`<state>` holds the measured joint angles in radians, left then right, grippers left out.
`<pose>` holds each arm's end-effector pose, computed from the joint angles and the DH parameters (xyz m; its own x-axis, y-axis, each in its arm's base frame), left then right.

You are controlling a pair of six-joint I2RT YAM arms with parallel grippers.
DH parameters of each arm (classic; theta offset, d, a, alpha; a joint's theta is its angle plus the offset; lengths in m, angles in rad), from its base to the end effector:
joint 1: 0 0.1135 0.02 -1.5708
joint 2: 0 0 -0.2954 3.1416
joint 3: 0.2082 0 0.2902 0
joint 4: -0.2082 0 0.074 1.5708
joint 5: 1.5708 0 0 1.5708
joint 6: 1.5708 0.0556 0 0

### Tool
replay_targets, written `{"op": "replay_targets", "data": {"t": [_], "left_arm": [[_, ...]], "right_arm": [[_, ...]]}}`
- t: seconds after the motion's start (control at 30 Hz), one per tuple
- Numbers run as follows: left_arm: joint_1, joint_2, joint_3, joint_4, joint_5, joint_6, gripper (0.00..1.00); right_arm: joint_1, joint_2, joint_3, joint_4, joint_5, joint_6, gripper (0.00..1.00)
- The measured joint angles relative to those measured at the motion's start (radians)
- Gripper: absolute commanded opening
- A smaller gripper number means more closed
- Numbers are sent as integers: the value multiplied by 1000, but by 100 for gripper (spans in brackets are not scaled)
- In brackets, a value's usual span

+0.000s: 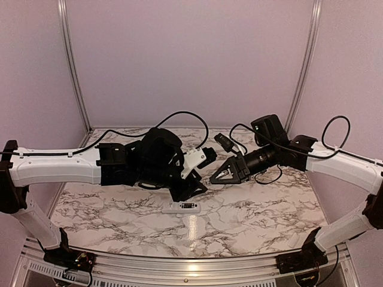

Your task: Unload the batteries from the remote control

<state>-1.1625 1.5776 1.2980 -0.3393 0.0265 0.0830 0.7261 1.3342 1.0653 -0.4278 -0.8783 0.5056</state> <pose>0.1642 -0.3833 0.3130 -0.1528 0.5619 -0.8130 0.9420 0.3316 0.0522 0.2142 0.2474 0.3128 -0.8389 -0.3313 -0.4318 -0.5246 0.2812 0.8036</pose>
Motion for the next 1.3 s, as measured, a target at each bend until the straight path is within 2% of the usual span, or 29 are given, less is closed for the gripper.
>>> {"op": "replay_targets", "data": {"t": [0.17,0.27,0.43,0.6,0.83,1.03,1.17,1.23,1.3], "left_arm": [[5,30,16,18,6,18,23],[3,39,45,9,22,24,19],[3,47,68,-7,37,33,24],[5,47,68,-10,44,28,39],[5,47,81,1,53,21,42],[5,59,109,0,79,14,15],[4,67,113,-5,101,29,3],[3,68,113,-8,107,38,1],[3,68,113,-8,103,36,0]], "right_arm": [[0,-44,0,0,-8,-3,0],[0,-61,0,4,-5,-2,0],[-2,-77,-3,8,6,0,0],[-2,-77,-8,9,1,14,0],[0,-76,-13,8,1,18,0],[0,-76,-14,9,6,21,0],[0,-76,-15,7,12,22,1],[0,-76,-15,2,11,27,29],[0,-75,-15,1,19,42,45]]}}
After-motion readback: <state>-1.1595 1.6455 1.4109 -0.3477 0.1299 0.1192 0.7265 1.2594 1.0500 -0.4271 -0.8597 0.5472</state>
